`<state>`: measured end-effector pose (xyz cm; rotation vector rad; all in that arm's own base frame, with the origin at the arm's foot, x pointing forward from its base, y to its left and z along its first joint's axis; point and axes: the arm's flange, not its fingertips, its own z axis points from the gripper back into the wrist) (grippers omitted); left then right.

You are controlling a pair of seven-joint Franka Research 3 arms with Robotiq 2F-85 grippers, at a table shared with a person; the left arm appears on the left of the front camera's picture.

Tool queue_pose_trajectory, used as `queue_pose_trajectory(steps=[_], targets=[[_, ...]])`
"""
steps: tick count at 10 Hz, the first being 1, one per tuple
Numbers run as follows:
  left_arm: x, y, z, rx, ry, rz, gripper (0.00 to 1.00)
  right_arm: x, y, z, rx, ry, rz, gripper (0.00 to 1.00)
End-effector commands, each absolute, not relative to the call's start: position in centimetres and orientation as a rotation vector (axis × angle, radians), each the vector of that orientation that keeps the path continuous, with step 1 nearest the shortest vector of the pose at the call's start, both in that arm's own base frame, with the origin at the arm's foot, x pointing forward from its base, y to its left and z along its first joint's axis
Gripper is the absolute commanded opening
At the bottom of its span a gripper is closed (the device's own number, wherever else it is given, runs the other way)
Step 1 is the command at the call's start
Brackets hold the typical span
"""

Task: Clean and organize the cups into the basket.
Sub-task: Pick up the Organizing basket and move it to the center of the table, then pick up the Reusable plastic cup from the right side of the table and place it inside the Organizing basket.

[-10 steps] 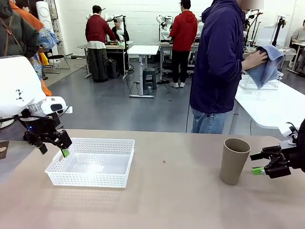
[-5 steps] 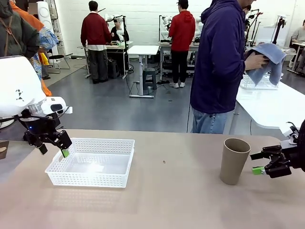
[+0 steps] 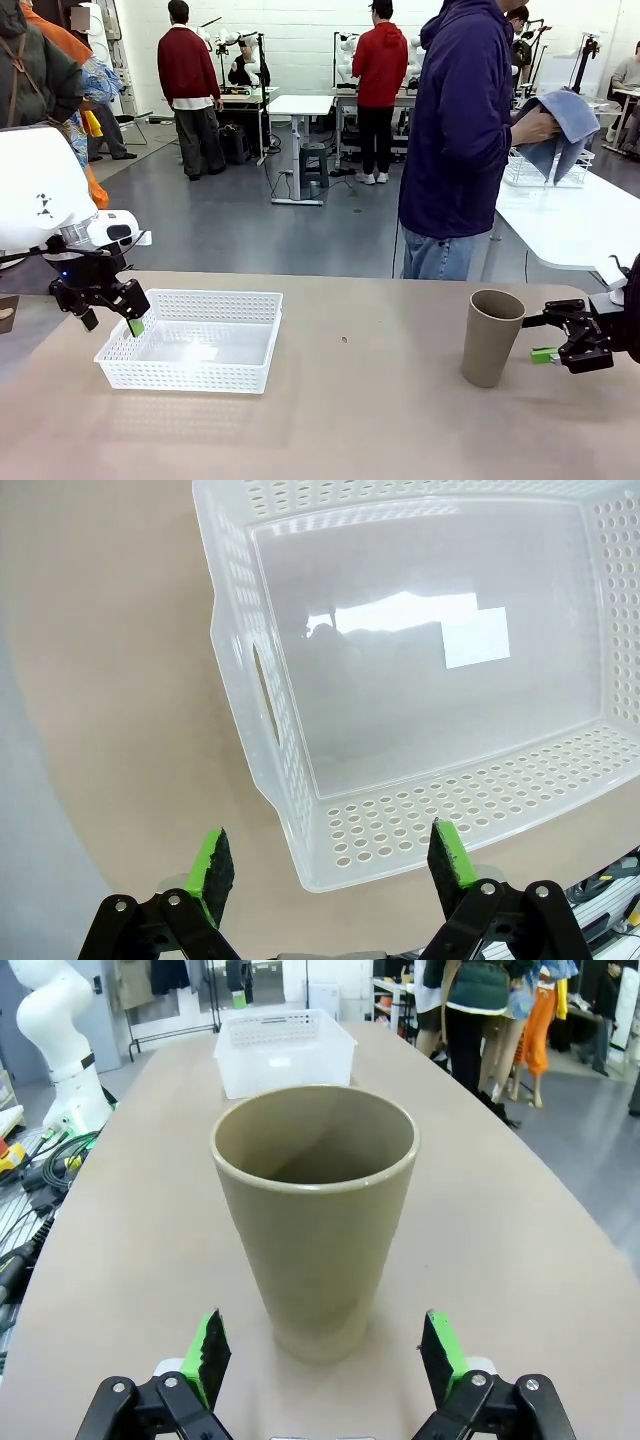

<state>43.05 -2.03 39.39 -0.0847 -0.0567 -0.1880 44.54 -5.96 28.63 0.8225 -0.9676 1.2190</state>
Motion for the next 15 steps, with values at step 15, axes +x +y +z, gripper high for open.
queue_pose_trajectory(steps=[15], targets=[[42.5,-2.6,36.6,-0.019,-0.007,-0.179,1.0,48.0,1.0,24.3,0.897,-0.949,1.233,1.0]])
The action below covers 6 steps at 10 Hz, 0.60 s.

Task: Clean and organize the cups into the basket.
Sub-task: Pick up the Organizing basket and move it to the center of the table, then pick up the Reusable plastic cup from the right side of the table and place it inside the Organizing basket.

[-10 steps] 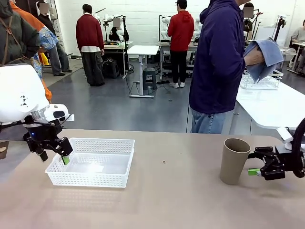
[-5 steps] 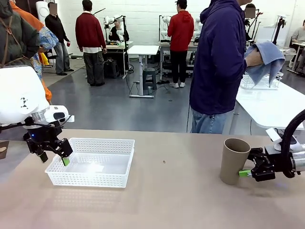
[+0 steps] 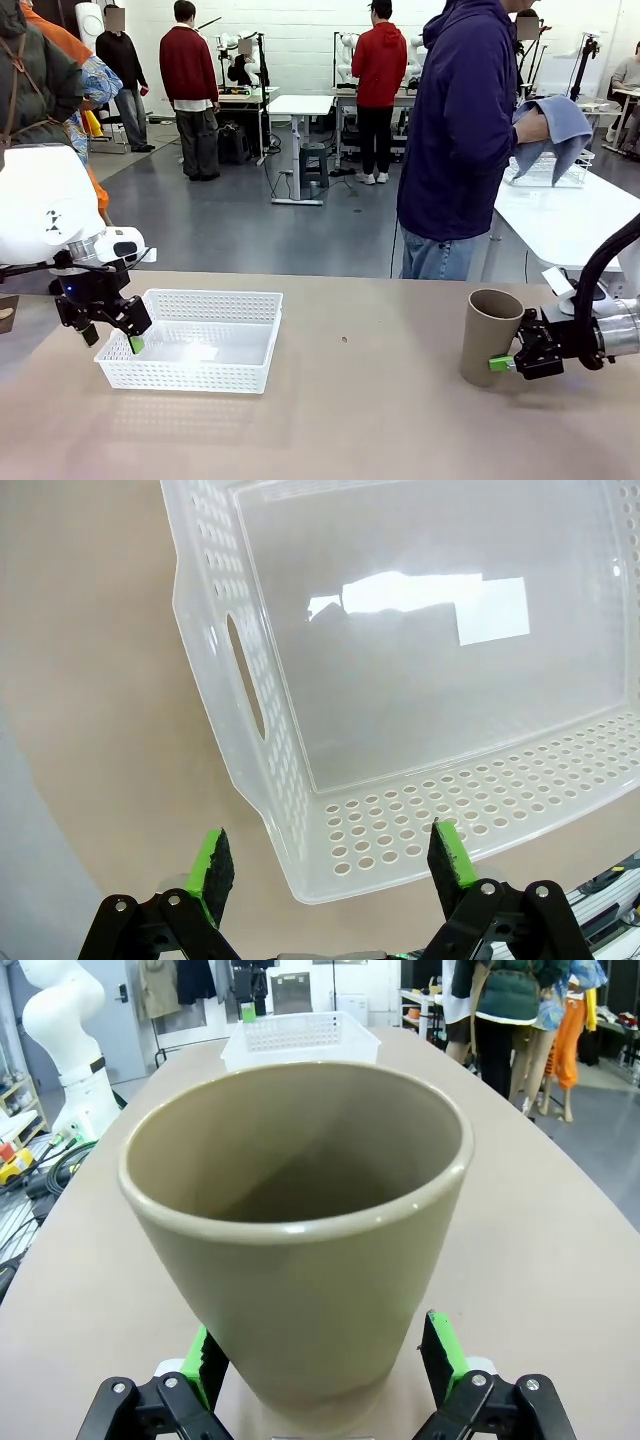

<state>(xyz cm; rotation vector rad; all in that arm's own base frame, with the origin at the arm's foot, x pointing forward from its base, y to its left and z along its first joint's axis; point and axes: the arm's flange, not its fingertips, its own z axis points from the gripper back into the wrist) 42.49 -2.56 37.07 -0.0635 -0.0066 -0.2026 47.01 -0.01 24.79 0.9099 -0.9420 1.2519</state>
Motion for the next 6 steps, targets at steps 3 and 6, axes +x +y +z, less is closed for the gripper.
queue_pose_trajectory(steps=[3,6], targets=[[43.3,-2.8,35.1,0.005,-0.032,-0.143,1.0,48.0,2.2,24.1,0.921,-0.945,1.261,1.0],[43.6,-2.9,34.5,0.01,-0.041,-0.138,1.0,47.9,3.0,24.0,0.928,-0.945,1.259,1.0]])
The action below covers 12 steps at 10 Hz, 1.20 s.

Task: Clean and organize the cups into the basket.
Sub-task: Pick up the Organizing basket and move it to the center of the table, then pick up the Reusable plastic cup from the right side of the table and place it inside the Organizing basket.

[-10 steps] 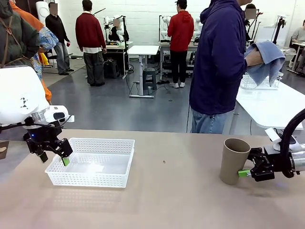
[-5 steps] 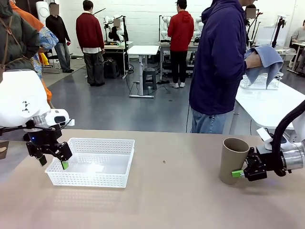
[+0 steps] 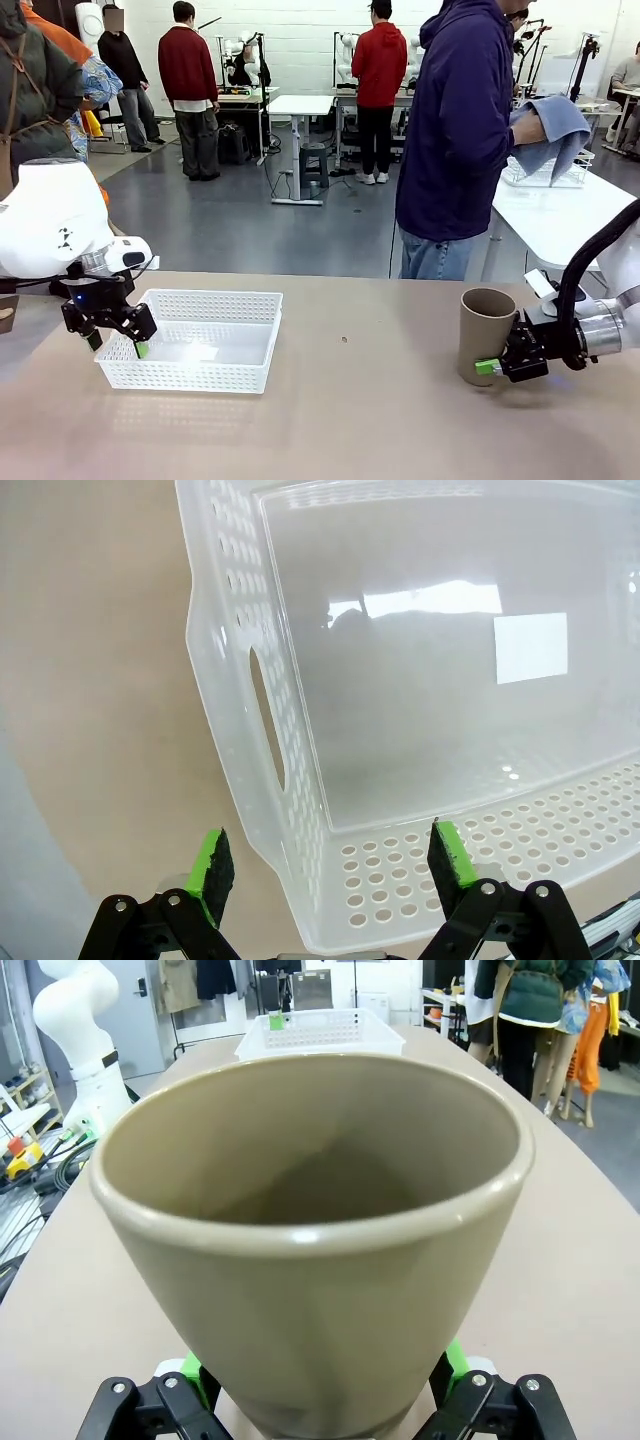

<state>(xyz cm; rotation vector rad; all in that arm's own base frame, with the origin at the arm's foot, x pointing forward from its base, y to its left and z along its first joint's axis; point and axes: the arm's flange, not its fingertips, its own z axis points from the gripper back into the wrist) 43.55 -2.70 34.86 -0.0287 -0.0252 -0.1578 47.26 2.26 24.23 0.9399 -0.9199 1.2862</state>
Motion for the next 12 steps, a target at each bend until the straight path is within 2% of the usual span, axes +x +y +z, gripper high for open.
queue_pose_trajectory(steps=[1,2,3,4,5,6,7,8,9,10,11,12], targets=[[43.67,-2.91,34.58,0.008,-0.047,-0.14,1.0,47.93,3.13,24.02,0.931,-0.945,1.264,1.0],[43.67,-2.86,34.67,0.007,-0.047,-0.141,0.4,47.86,3.08,23.99,0.936,-0.952,1.285,0.42],[43.57,-2.84,34.66,0.012,-0.042,-0.147,0.4,47.83,3.08,23.95,0.938,-0.952,1.287,0.4],[43.54,-2.7,34.7,0.015,-0.04,-0.145,0.0,47.88,3.08,23.88,0.935,-0.955,1.282,0.0],[43.55,-2.65,34.74,0.017,-0.037,-0.141,0.38,47.9,2.99,23.84,0.933,-0.958,1.279,0.0],[43.48,-2.65,34.74,0.02,-0.034,-0.14,0.0,47.85,2.89,23.84,0.933,-0.956,1.276,0.0],[43.48,-2.62,34.77,0.022,-0.033,-0.138,0.0,47.86,2.84,23.83,0.932,-0.956,1.275,0.21],[43.48,-2.6,34.81,0.024,-0.031,-0.138,0.0,47.88,2.8,23.84,0.932,-0.955,1.273,0.2],[43.43,-2.59,34.77,0.029,-0.029,-0.136,0.0,47.88,2.68,23.8,0.93,-0.956,1.268,0.0],[43.46,-2.58,34.76,0.031,-0.027,-0.13,0.0,47.87,2.62,23.8,0.931,-0.957,1.266,0.2],[43.46,-2.58,34.77,0.032,-0.027,-0.126,0.0,47.84,2.58,23.79,0.929,-0.958,1.266,0.2],[43.48,-2.58,34.79,0.032,-0.029,-0.122,0.0,47.8,2.55,23.78,0.928,-0.959,1.265,0.0]])
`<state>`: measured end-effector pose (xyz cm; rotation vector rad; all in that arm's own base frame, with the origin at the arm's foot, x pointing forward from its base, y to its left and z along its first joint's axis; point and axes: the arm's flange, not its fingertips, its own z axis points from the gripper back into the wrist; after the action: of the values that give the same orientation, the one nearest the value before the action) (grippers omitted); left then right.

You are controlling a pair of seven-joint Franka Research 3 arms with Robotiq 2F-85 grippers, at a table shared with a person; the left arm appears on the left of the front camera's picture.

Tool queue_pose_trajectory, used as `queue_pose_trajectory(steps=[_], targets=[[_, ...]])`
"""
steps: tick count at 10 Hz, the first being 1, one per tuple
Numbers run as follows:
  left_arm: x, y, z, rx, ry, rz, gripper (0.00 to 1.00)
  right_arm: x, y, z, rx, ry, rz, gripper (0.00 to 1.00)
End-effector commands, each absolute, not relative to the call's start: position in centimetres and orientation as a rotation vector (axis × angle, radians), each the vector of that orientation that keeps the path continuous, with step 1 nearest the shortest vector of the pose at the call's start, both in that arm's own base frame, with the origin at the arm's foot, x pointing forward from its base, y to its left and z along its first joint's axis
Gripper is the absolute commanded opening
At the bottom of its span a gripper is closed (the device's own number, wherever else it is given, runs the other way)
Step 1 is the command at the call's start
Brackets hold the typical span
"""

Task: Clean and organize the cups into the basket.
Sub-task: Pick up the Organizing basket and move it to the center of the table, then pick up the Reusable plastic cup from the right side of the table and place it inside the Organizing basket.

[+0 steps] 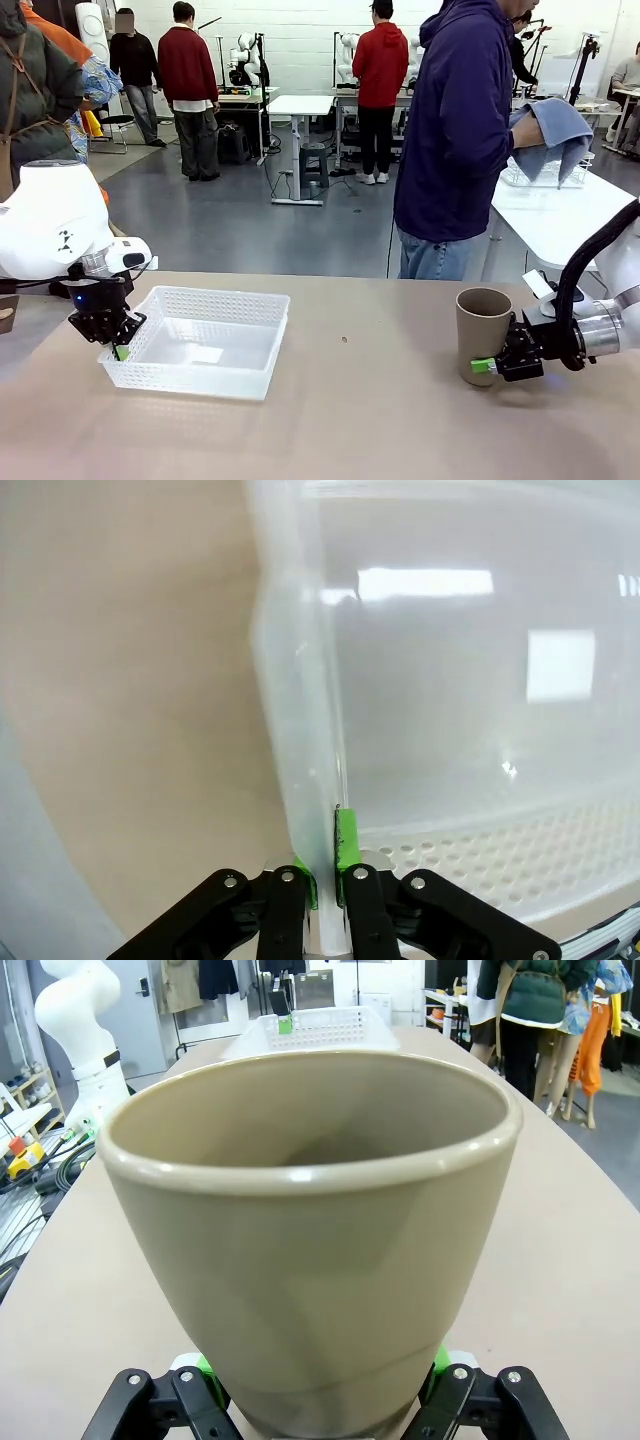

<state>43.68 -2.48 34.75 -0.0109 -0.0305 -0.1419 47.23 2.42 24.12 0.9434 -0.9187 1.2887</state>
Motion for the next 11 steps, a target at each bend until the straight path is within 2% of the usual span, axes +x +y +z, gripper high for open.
queue_pose_trajectory(steps=[1,2,4,5,7,11], targets=[[43.5,-2.6,34.8,0.031,-0.031,-0.117,0.0,47.7,2.5,23.8,0.927,-0.959,1.267,0.2],[43.6,-2.6,34.8,0.032,-0.034,-0.115,0.0,47.7,2.5,23.8,0.926,-0.96,1.268,0.0],[43.6,-2.6,34.8,0.022,-0.039,-0.094,0.0,47.4,2.3,24.0,0.923,-0.967,1.265,0.0],[43.7,-2.8,34.8,0.014,-0.039,-0.052,0.0,46.9,2.2,24.6,0.909,-0.973,1.251,0.21],[43.9,-4.0,35.1,-0.032,-0.054,-0.001,0.0,45.2,1.7,27.8,0.876,-0.992,1.209,0.21],[44.3,-9.1,35.4,-0.007,-0.08,0.033,0.0,43.3,-0.7,38.0,0.809,-1.087,1.145,0.21]])
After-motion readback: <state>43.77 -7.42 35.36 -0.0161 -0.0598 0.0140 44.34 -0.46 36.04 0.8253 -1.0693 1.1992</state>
